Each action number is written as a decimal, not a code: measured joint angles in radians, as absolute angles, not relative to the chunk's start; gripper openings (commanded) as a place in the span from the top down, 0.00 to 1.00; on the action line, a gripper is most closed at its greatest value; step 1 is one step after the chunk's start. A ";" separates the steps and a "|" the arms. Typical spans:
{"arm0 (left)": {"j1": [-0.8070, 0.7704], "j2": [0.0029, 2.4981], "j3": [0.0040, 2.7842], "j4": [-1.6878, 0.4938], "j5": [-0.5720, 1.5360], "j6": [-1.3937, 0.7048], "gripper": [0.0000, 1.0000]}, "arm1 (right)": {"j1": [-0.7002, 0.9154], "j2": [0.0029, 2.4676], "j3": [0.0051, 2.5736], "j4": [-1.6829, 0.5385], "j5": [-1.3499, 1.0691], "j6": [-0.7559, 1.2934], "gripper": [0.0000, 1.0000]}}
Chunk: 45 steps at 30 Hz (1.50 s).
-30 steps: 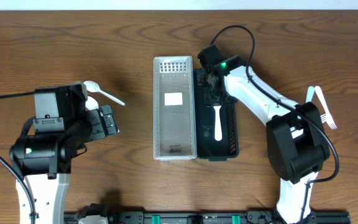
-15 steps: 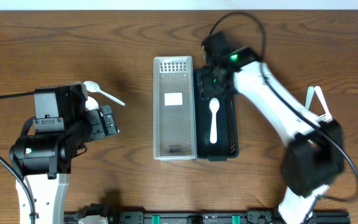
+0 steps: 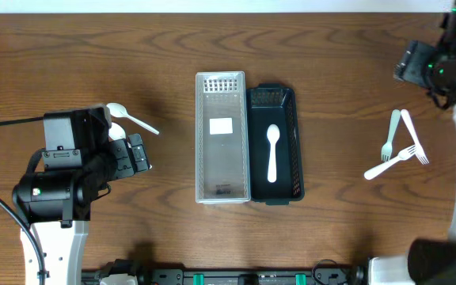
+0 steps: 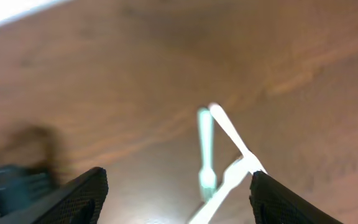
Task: Pack container
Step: 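Move the right gripper to a white fork and grasp it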
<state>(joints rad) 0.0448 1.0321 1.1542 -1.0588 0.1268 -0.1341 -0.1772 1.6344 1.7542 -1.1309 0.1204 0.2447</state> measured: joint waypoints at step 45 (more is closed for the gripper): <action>0.045 1.032 1.154 -1.059 0.127 -0.134 0.02 | -0.289 2.126 1.495 -0.957 -0.001 0.145 0.50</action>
<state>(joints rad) 0.0448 1.0321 1.1542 -1.0588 0.1268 -0.1341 -0.2893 2.1262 1.4948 -0.9573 -0.0010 0.1452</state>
